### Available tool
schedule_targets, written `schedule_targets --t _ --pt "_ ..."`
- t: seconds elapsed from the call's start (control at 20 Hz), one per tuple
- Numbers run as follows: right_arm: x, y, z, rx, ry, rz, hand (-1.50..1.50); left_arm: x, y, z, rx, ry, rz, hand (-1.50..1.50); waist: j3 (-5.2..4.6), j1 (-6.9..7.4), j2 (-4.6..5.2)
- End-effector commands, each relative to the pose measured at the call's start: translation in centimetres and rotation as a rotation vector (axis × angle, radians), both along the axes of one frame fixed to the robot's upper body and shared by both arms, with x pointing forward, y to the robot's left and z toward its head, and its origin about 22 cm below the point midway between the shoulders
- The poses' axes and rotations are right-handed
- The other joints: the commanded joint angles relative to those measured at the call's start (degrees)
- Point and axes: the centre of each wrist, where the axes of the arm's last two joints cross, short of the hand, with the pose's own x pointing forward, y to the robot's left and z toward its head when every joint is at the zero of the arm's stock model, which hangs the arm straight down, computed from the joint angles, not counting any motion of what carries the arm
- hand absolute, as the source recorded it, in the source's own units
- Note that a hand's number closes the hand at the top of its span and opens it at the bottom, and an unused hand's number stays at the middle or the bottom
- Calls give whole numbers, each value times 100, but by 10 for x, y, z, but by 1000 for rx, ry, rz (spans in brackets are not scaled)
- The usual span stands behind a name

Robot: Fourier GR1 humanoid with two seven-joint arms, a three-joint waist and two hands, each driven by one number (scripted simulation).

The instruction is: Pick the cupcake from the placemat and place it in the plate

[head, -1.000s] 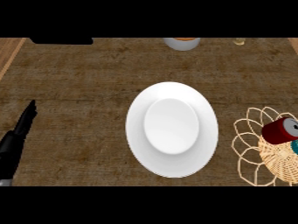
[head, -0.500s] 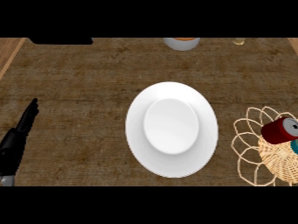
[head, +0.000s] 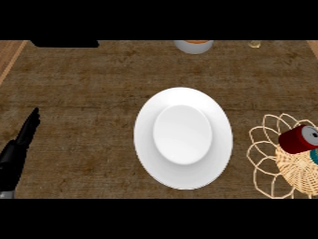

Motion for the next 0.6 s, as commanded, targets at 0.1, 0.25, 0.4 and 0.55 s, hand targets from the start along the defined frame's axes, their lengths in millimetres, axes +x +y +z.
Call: schedule_targets --t 0.1,0.25,0.4,0.55 --pt "2 6 -29 86 63 77 -150 -3 0 4 7 -8 9 0 2 14 0" --pt "-2 -7 -22 83 55 70 -150 -2 -2 1 -3 -5 -4 0 0 -4 3" --pt "6 2 -28 112 61 72 -150 -6 -16 -3 0 -27 -2 0 1 5 -2" --pt "2 12 -43 93 69 107 -150 -4 15 19 11 -12 5 0 -3 -32 -16"
